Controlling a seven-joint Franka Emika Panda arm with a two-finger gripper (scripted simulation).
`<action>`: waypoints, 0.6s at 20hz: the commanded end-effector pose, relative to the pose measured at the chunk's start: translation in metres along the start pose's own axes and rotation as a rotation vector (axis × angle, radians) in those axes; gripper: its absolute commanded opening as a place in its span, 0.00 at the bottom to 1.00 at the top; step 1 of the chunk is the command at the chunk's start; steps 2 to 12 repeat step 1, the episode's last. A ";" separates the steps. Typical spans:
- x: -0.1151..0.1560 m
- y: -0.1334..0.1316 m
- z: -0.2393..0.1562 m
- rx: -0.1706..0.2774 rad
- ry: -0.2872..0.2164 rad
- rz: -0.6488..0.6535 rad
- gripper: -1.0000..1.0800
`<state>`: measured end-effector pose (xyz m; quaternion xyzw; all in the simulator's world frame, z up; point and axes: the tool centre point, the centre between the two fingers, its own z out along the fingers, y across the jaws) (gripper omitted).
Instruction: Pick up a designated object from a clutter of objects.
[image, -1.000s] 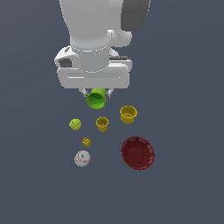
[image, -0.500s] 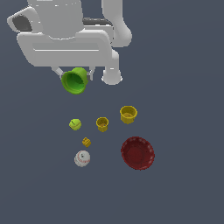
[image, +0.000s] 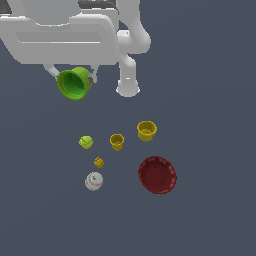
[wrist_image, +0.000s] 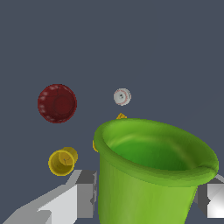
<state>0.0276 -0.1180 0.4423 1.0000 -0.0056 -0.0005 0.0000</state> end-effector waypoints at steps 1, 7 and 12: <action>0.000 0.001 -0.002 0.000 0.001 -0.001 0.00; 0.000 0.001 -0.002 0.000 0.001 -0.001 0.00; 0.000 0.001 -0.002 0.000 0.001 -0.001 0.00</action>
